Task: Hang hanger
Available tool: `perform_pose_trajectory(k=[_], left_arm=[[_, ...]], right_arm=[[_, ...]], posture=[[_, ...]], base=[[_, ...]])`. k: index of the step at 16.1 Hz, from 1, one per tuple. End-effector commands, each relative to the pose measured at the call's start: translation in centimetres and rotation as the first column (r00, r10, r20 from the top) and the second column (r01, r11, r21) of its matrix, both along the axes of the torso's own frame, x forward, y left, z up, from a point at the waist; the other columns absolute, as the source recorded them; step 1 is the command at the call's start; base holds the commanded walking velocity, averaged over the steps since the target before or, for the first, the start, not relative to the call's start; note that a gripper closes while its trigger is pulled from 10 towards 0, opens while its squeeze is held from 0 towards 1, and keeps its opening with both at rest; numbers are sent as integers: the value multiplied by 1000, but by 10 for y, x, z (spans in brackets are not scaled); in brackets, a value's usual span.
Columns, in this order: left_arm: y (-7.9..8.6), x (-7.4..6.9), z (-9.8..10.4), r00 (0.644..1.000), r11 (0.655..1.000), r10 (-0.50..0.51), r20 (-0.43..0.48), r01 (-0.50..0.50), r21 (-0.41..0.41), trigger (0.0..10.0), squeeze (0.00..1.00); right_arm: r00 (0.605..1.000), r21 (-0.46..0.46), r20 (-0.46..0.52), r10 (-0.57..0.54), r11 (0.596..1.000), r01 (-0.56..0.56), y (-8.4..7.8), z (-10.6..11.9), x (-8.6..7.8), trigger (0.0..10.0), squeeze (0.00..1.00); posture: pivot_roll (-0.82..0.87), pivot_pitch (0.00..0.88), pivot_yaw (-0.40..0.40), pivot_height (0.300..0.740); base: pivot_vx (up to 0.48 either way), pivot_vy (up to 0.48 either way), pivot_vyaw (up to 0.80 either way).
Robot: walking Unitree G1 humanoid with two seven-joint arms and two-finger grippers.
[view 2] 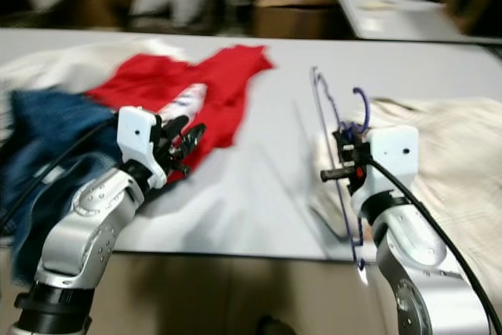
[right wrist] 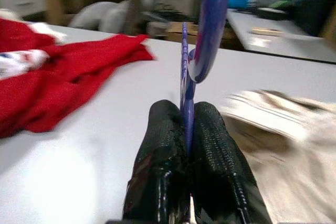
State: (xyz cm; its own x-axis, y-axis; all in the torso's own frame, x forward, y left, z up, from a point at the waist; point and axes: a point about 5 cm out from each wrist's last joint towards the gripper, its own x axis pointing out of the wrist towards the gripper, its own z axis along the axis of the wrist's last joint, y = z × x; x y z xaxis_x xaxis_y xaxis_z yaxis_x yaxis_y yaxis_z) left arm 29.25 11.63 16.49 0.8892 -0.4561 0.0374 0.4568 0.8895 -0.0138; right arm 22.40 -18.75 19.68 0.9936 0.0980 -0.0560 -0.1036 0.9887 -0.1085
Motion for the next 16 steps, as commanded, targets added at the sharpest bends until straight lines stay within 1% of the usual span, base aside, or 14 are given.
perform_pose_trajectory(k=[1,2,3,4,5,6,7,9,10,11,12,14,15,16], left_arm=[[2,-1,5,999,1000,22,29,-22,1,10000,0],[5,-6,2,999,999,45,25,-46,14,10000,0],[7,-9,1,998,998,59,29,-59,25,10000,0],[16,-10,1,993,992,113,35,-115,48,10000,0],[18,-10,1,991,991,126,37,-128,47,10000,0],[21,-10,2,990,990,137,30,-138,43,10000,0],[22,-9,4,991,990,125,39,-127,55,10000,0],[22,-8,6,993,992,111,44,-114,57,10000,0],[20,-6,5,993,992,112,39,-114,58,10000,0],[14,-5,1,995,994,94,29,-95,49,10000,0],[11,-4,0,996,996,81,24,-82,38,10000,0],[10,-2,-4,997,997,70,6,-71,32,10000,0],[10,1,-5,998,997,65,19,-66,50,10000,0],[9,2,-4,998,997,62,23,-63,48,10000,0]], right_arm=[[1000,-13,20,-6,1000,6,0,3,-3,10000,0],[1000,-19,7,-8,1000,9,-2,-1,-2,10000,0],[1000,-29,5,-7,1000,8,-3,-3,-1,10000,0],[996,-120,80,-48,991,57,-7,-5,5,10000,0],[995,-153,87,-58,986,71,-8,-7,7,10000,0],[999,-126,23,-27,992,29,-9,-13,10,10000,0],[999,-106,8,-36,994,36,-12,-14,12,10000,0],[998,-78,24,-55,995,57,-13,-12,13,10000,0],[996,-74,37,-85,993,87,-16,-13,12,10000,0],[996,-50,38,-85,995,87,-16,-16,7,10000,0],[996,-42,39,-79,996,81,-15,-16,5,10000,0],[998,-50,39,-53,997,55,-12,-15,3,10000,0],[997,-65,51,-50,996,53,-11,-12,1,10000,0],[997,-69,54,-53,996,57,-11,-12,1,10000,0]], posture=[[-128,0,31,740],[-106,0,-1,740],[-95,0,-14,740],[-81,0,-33,740],[-81,0,-33,740],[-63,0,-48,740],[-50,0,-58,740],[-58,0,-45,740],[-71,0,-29,740],[-87,0,-7,740],[-101,0,7,740],[-101,0,7,740],[-139,0,43,740],[-148,0,47,740]], base=[[0,0,-800],[0,0,-800],[0,0,-800],[0,0,-800],[0,0,-800],[0,0,-800],[0,0,-800],[0,0,-800],[0,0,-800],[0,0,0],[0,0,0],[0,0,0],[0,0,-800],[0,0,-800]])
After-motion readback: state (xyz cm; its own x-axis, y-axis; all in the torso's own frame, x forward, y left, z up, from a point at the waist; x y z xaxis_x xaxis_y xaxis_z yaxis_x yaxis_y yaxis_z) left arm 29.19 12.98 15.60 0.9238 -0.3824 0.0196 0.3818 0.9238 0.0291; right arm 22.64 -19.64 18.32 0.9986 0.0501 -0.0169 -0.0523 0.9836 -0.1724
